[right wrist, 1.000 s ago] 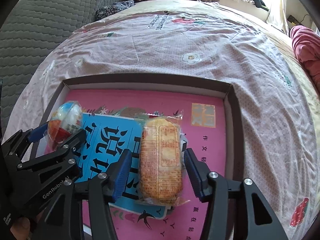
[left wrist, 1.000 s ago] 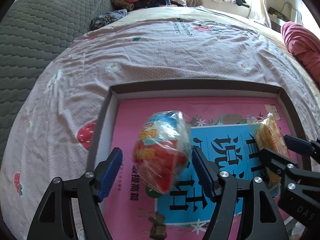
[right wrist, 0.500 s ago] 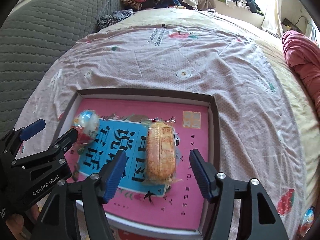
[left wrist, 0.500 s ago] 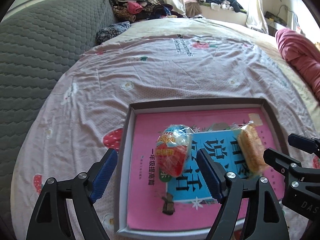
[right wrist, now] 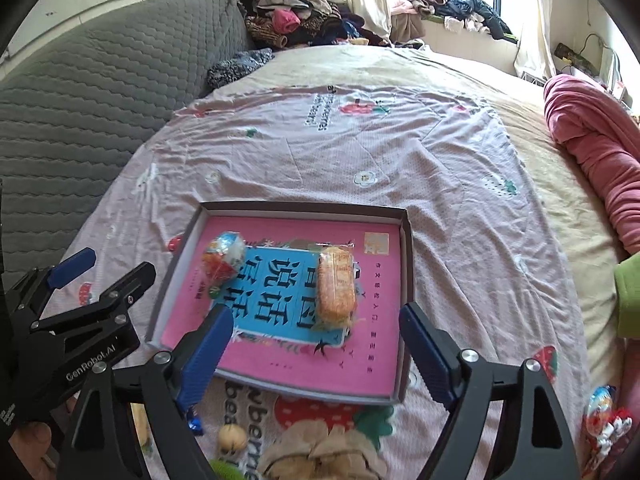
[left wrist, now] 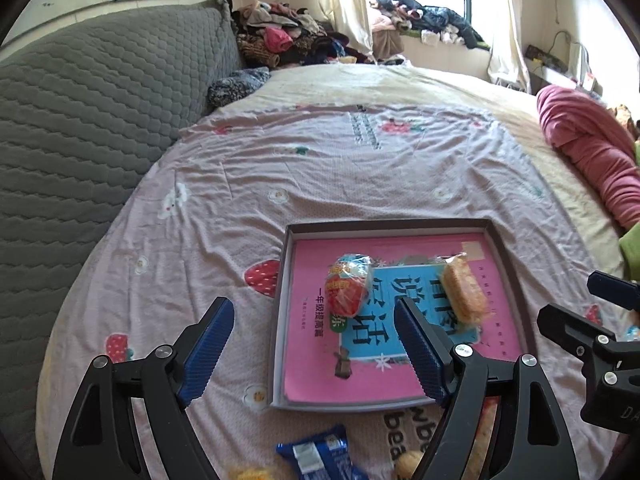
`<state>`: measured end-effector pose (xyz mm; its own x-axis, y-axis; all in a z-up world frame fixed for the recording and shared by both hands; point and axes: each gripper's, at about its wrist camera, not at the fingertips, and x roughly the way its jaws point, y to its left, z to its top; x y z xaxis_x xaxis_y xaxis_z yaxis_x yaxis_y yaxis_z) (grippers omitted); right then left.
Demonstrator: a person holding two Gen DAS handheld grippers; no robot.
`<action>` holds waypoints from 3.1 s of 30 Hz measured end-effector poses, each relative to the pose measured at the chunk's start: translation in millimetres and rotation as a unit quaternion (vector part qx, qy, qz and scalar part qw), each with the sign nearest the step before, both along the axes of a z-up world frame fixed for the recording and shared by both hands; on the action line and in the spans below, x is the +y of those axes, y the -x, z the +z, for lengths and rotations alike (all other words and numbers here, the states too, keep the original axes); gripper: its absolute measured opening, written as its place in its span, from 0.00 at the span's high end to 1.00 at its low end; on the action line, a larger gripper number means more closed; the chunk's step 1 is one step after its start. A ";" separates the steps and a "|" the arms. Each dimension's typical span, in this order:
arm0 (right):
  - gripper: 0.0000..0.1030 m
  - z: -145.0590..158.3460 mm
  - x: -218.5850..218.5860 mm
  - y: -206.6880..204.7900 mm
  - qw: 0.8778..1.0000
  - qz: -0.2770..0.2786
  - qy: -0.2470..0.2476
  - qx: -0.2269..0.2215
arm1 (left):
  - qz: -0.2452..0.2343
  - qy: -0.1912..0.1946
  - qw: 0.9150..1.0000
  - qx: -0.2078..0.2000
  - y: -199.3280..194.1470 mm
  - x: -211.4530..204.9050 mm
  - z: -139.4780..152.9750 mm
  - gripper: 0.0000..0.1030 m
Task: Organize objects
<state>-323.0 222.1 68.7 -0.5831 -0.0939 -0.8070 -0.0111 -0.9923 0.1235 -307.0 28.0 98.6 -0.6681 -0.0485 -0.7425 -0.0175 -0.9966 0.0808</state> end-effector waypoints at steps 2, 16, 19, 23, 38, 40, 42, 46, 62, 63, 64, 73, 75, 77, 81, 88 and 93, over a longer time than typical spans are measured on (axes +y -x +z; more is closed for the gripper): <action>0.17 10.7 -2.0 -13.1 1.000 0.003 -0.005 0.008 | 0.000 0.001 1.000 0.007 -10.4 -3.8 9.6 0.19; 0.13 63.2 -16.4 -102.9 0.998 0.013 -0.013 0.053 | 0.006 0.005 0.999 0.047 -107.6 -37.6 60.6 0.18; 0.13 69.9 -20.6 -120.8 0.998 0.015 -0.015 0.061 | 0.011 0.009 0.999 0.046 -123.4 -44.8 60.2 0.18; 0.13 74.8 -26.0 -141.7 0.997 0.018 -0.023 0.068 | 0.014 0.007 0.999 0.042 -143.6 -51.2 56.9 0.18; 0.13 65.7 -25.5 -190.9 0.997 0.016 -0.027 0.065 | 0.013 0.015 1.000 0.017 -187.1 -50.8 21.1 0.18; 0.13 62.1 -24.1 -195.8 0.998 0.016 -0.026 0.063 | 0.013 0.016 1.000 0.014 -190.8 -50.4 16.0 0.18; 0.13 58.0 -22.4 -200.7 0.998 0.013 -0.026 0.060 | 0.013 0.014 1.000 0.008 -194.7 -50.1 10.6 0.18; 0.13 50.8 -20.3 -208.2 0.998 0.012 -0.025 0.057 | 0.012 0.014 1.000 0.003 -200.3 -47.8 3.0 0.18; 0.13 29.6 -13.1 -223.2 0.999 0.008 -0.019 0.041 | 0.004 0.012 1.000 -0.015 -216.8 -36.0 -20.7 0.18; 0.13 28.2 -13.4 -224.0 0.999 0.008 -0.019 0.041 | 0.005 0.012 1.000 -0.016 -217.7 -36.9 -22.4 0.18; 0.13 26.6 -14.2 -224.6 0.999 0.008 -0.020 0.039 | 0.006 0.013 1.000 -0.018 -218.6 -37.8 -24.4 0.18; 0.13 6.5 -27.3 -226.6 0.999 0.018 -0.015 0.026 | 0.015 0.017 0.999 -0.028 -223.1 -49.0 -42.8 0.18; 0.13 1.0 -31.8 -225.9 0.999 0.021 -0.015 0.022 | 0.017 0.017 0.999 -0.031 -223.5 -51.7 -46.8 0.18; 0.13 -3.7 -36.0 -225.7 0.999 0.024 -0.015 0.019 | 0.018 0.018 0.999 -0.034 -223.9 -55.1 -51.6 0.18; 0.13 -13.4 -45.4 -223.4 0.999 0.031 -0.016 0.011 | 0.021 0.020 0.999 -0.039 -223.8 -60.8 -59.4 0.18; 0.13 -31.0 -58.0 -216.5 0.999 0.036 -0.013 -0.005 | 0.024 0.012 0.998 -0.050 -218.2 -69.1 -73.0 0.18; 0.13 -40.4 -64.4 -210.1 0.999 0.039 -0.014 -0.014 | 0.024 0.008 0.998 -0.057 -214.0 -72.7 -82.8 0.18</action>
